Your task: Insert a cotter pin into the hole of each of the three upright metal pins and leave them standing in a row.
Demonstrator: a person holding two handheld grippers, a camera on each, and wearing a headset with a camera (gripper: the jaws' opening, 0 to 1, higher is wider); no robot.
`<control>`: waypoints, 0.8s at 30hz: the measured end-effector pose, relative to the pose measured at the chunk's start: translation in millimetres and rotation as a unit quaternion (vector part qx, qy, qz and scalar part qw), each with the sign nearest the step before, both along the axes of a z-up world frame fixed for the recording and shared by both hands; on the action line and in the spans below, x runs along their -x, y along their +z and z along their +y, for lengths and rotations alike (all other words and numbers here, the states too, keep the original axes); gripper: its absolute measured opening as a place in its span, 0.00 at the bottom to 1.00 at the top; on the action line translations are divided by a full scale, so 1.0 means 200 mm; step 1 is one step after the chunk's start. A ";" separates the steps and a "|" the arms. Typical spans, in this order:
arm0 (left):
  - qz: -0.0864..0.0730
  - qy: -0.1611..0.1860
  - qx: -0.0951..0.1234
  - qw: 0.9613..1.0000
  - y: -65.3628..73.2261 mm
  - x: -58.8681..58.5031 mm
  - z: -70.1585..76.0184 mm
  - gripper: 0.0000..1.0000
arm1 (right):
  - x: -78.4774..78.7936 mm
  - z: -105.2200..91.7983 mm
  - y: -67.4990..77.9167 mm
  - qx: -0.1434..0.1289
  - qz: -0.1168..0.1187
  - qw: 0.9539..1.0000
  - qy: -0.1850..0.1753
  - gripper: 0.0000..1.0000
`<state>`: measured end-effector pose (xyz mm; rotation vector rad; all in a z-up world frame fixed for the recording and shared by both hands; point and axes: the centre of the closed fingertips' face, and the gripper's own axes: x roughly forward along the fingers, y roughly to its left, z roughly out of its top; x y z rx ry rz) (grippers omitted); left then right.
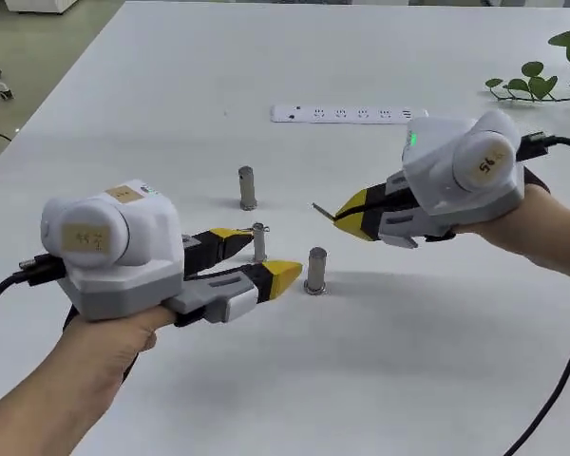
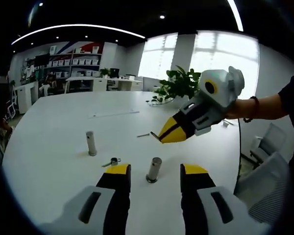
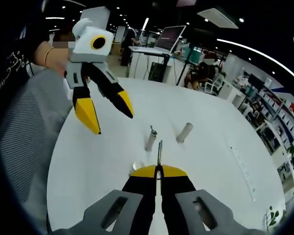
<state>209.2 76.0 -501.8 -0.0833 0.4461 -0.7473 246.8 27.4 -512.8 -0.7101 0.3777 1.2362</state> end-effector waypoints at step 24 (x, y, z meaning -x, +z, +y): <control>0.068 -0.019 0.073 0.995 0.04 0.04 -0.10 0.12 | 0.23 0.12 0.03 0.025 -0.060 0.991 0.118 0.00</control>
